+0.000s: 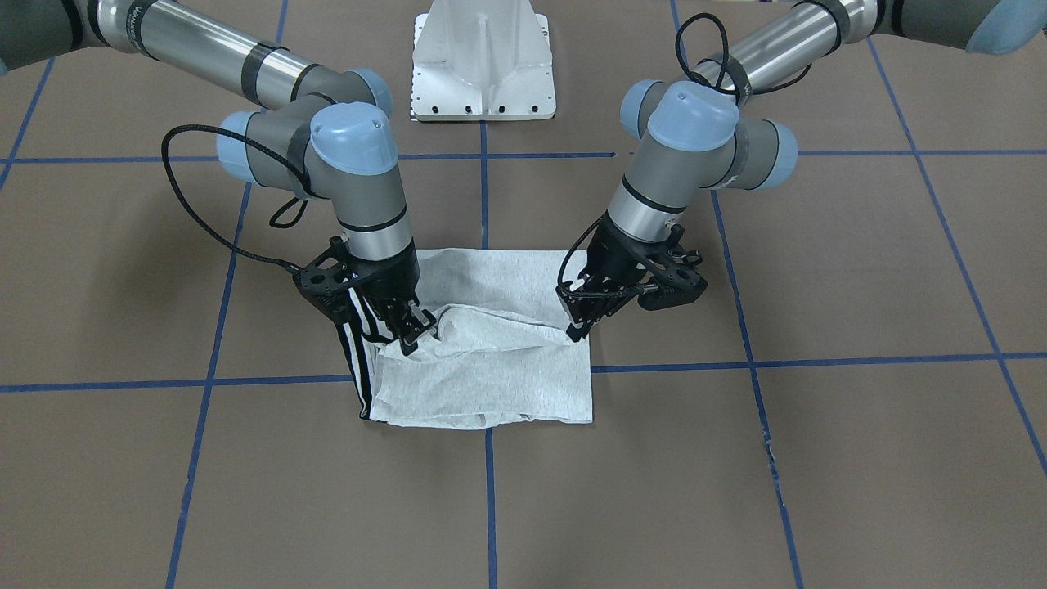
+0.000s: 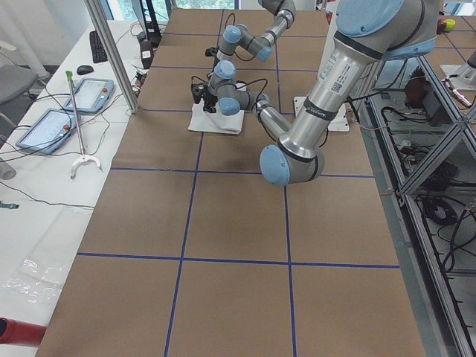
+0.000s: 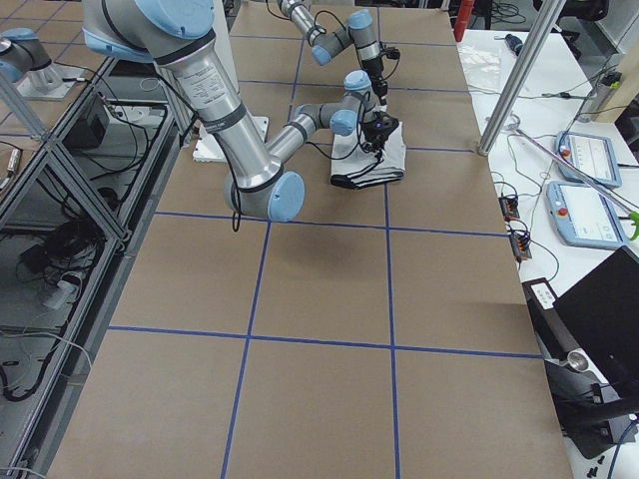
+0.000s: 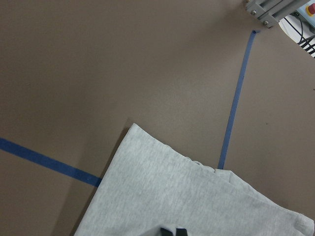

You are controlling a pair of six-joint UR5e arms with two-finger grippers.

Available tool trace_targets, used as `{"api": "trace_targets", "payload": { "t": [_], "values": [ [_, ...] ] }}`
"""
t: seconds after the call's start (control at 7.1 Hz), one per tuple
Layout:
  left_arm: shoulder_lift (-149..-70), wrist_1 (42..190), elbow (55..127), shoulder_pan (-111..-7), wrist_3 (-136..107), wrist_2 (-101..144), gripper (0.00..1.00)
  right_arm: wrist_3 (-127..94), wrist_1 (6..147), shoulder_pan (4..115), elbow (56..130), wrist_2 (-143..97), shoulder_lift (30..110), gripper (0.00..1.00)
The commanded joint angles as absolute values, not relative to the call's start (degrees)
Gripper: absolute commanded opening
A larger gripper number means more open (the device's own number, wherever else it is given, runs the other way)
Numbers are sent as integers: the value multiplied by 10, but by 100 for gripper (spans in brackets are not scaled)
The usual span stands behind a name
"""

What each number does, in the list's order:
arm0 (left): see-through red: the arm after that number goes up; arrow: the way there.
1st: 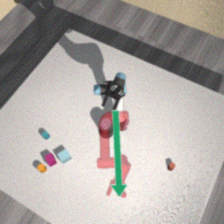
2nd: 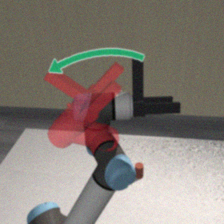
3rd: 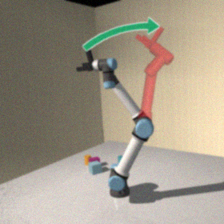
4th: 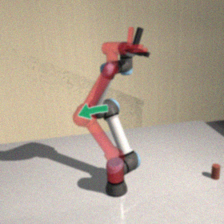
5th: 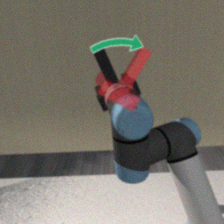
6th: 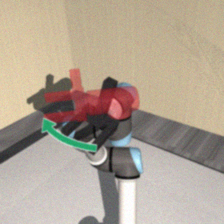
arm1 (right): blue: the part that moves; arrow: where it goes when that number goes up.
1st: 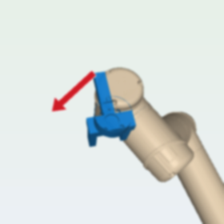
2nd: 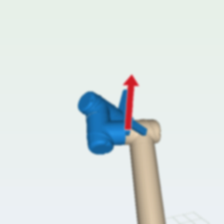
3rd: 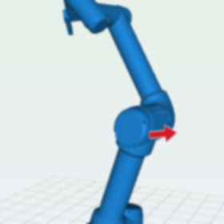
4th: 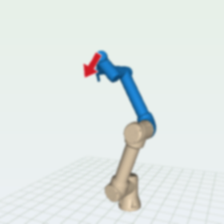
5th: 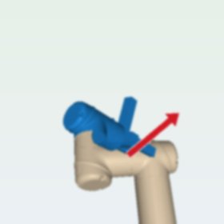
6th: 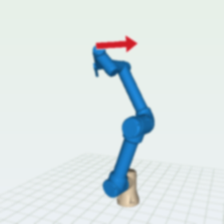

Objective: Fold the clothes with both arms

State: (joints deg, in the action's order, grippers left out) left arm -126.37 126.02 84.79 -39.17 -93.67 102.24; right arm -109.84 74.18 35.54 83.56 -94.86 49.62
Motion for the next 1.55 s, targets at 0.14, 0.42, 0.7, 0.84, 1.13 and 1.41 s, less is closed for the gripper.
{"api": "trace_targets", "payload": {
  "t": [0.14,0.42,0.7,0.84,1.13,1.41],
  "values": [
    [-1300,1330,748,-404,-933,1020,23,-972,741,386,778,-961,470,53],
    [-1305,1379,688,-435,-852,1013,83,-821,680,474,684,-1033,441,100],
    [-1307,1382,692,-439,-853,1013,84,-664,677,533,657,-1094,465,100],
    [-1305,1382,692,-443,-846,1017,84,-608,674,537,659,-1103,492,100],
    [-1296,1375,693,-469,-776,1078,84,-405,644,564,683,-1134,561,100],
    [-1243,1374,744,-482,-712,1100,84,-204,646,619,684,-1235,584,100]
  ]
}}
